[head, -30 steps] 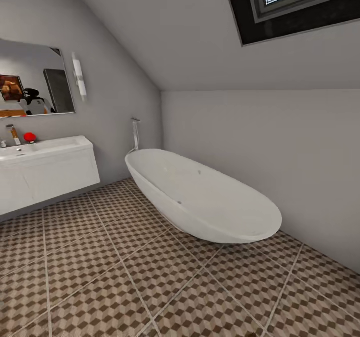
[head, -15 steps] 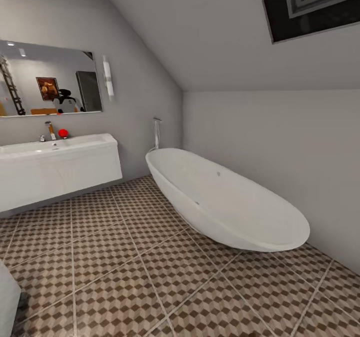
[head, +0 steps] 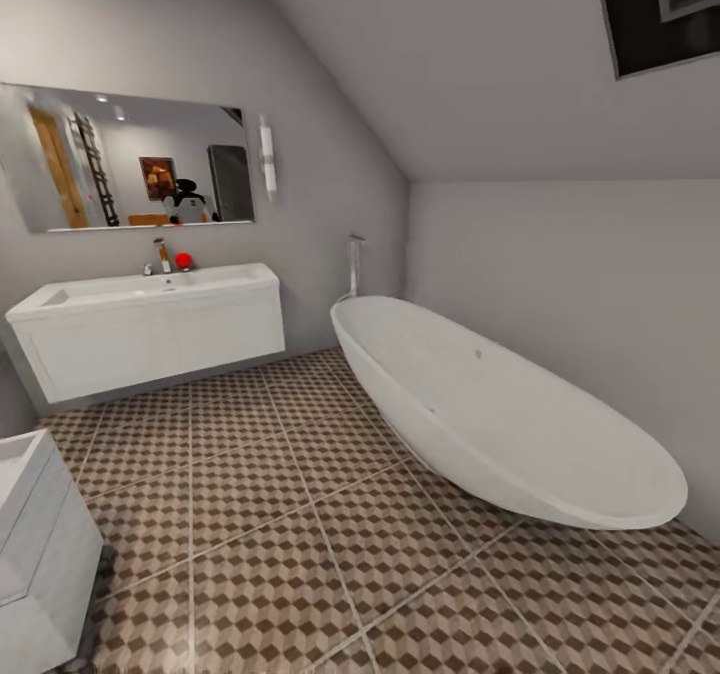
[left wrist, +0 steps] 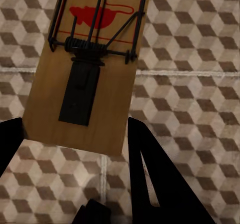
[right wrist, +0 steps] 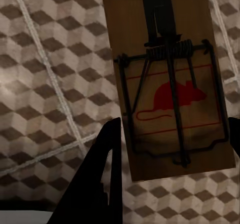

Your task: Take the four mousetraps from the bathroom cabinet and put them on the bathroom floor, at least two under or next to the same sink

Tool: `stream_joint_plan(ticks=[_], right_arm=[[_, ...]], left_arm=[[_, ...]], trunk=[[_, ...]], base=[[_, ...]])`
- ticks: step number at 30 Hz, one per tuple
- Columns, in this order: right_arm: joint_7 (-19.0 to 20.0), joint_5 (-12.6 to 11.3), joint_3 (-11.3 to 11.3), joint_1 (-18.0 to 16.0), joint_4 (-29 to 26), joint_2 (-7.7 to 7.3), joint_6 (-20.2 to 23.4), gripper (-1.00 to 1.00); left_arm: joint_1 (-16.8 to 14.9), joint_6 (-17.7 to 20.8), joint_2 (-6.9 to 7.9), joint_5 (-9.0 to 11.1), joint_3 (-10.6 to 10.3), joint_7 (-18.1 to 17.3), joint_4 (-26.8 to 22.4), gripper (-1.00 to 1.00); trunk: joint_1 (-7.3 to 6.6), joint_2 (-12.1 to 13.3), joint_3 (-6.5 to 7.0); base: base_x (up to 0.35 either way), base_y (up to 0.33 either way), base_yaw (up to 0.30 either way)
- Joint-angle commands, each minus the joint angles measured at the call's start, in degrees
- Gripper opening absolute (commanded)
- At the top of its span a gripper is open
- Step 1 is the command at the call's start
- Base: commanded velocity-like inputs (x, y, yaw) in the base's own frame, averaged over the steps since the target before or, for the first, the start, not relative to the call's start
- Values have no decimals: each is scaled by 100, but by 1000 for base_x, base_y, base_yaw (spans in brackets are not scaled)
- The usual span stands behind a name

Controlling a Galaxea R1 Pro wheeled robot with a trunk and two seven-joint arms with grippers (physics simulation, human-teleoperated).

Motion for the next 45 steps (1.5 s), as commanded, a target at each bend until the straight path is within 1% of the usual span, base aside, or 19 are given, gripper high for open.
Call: stream_joint_plan(ticks=[1, 9, 15, 24, 33, 45], right_arm=[[-5, 45, -44, -7, 13, -1, 0, -100], [-5, 45, -44, -7, 13, 6, 0, -100], [-5, 45, -44, -7, 13, 50, 0, -100], [-5, 45, -44, -7, 13, 60, 0, -100], [-5, 45, -44, -7, 13, 60, 0, -100], [-5, 45, -44, -7, 13, 60, -1, -100]], left_arm=[[-4, -10, -1, -6, 0, 10, 3, -100], [-4, -4, -4, -16, 0, 4, 3, -100], [-4, 11, 5, -9, 0, 8, 3, -100], [-4, 23, 67, 0, 1, 12, 3, -100], [-4, 25, 84, 12, 0, 12, 3, -100], [-4, 25, 78, 12, 0, 12, 3, -100]], trunk=[[0, -3, -6], [0, -3, -6], [0, -3, -6], [0, -3, -6], [0, -3, -6], [0, -3, -6]], base=[[0, 0, 271], [0, 0, 271], [71, 0, 271], [293, 0, 271], [322, 0, 263], [322, 0, 40]])
